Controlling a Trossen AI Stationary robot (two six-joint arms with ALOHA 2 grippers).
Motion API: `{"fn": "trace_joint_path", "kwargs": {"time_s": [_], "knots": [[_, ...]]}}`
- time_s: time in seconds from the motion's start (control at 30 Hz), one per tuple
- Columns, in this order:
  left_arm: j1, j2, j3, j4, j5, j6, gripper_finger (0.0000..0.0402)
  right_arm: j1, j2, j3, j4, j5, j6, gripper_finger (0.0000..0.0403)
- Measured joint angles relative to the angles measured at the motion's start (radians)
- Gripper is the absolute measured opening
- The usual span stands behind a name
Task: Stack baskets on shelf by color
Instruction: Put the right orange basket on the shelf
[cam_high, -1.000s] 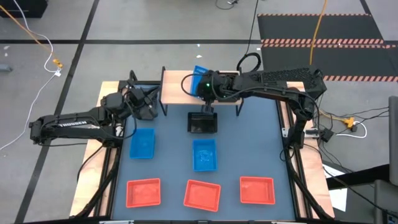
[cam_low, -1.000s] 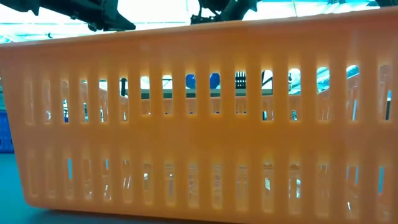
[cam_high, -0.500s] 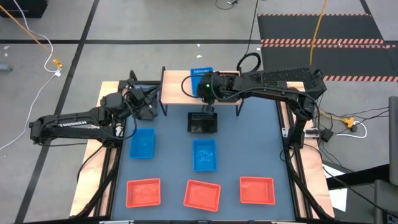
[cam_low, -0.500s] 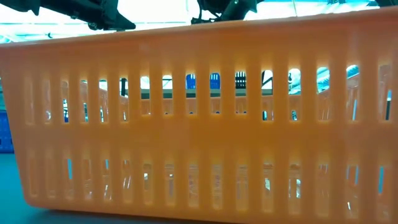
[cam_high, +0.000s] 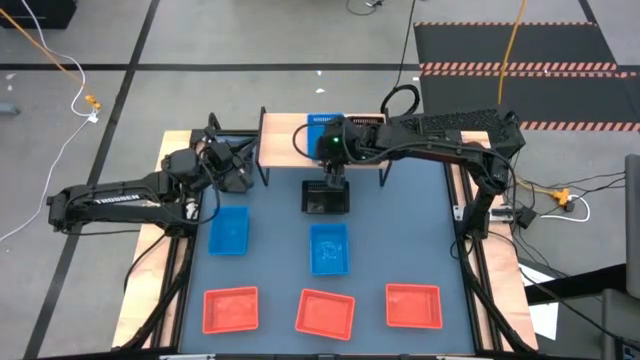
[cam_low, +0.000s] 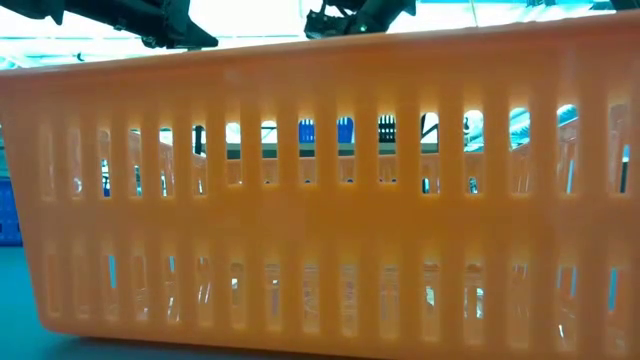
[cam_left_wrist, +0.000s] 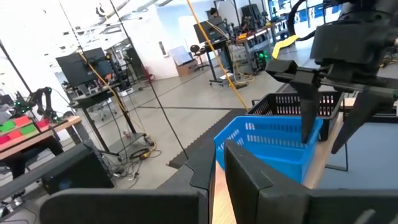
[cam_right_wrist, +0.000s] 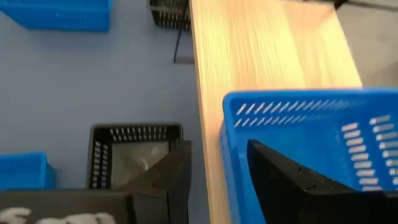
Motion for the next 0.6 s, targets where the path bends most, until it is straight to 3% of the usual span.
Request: {"fn": "trace_joint_path", "kwargs": {"time_s": [0.27,0.4,0.6], "knots": [[0.000,-0.010,0.000,-0.001,-0.001,0.004,0.0037,0.010,-0.040,0.000,0.056,0.002,-0.004,0.0150],[0.000,-0.031,0.000,-0.010,-0.001,0.016,0.0037,0.039,-0.083,0.000,-0.013,-0.007,-0.008,0.0150],[0.000,-0.084,0.000,-0.045,-0.002,0.016,0.0037,0.171,-0.150,-0.033,-0.167,-0.121,-0.030,0.0150]]}}
